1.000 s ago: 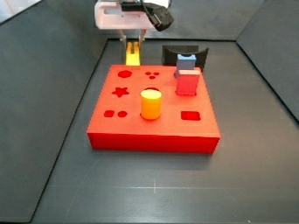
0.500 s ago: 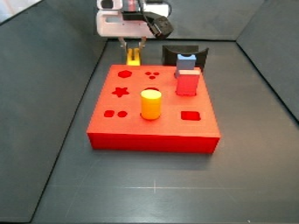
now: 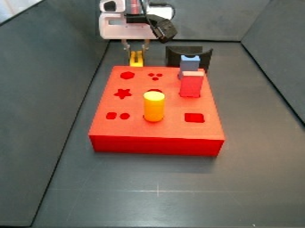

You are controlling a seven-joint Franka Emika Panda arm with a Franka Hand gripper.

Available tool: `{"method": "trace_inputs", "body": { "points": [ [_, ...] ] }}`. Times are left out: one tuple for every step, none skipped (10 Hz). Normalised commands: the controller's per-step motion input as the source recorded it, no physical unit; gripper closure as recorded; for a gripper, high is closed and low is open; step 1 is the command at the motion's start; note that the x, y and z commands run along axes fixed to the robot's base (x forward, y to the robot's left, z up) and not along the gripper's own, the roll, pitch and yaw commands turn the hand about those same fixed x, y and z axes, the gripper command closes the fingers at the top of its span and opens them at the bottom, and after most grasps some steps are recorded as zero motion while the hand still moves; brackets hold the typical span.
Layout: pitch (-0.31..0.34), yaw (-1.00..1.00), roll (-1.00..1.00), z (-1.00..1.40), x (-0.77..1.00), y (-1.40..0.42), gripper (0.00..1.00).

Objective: Pick up the square-circle object. Move up. Rotate the square-circle object. Place the square-circle object on the fixture. Regrasp the square-circle object. Move to above the board. Insert the square-circle object.
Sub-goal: Rotate the square-circle object.

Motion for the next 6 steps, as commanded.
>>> {"method": "trace_inputs", "body": {
  "points": [
    [0.0,0.0,0.0,0.0,0.0,0.0,0.0],
    [0.0,0.0,0.0,1.0,0.0,0.0,0.0],
    [0.023,0.0,0.0,1.0,-0.01,0.0,0.0],
    [0.04,-0.01,0.01,1.0,-0.02,0.0,0.0],
    [0.07,-0.01,0.03,1.0,-0.01,0.0,0.0],
    [0.091,-0.02,0.05,1.0,-0.01,0.0,0.0]
  ]
}}
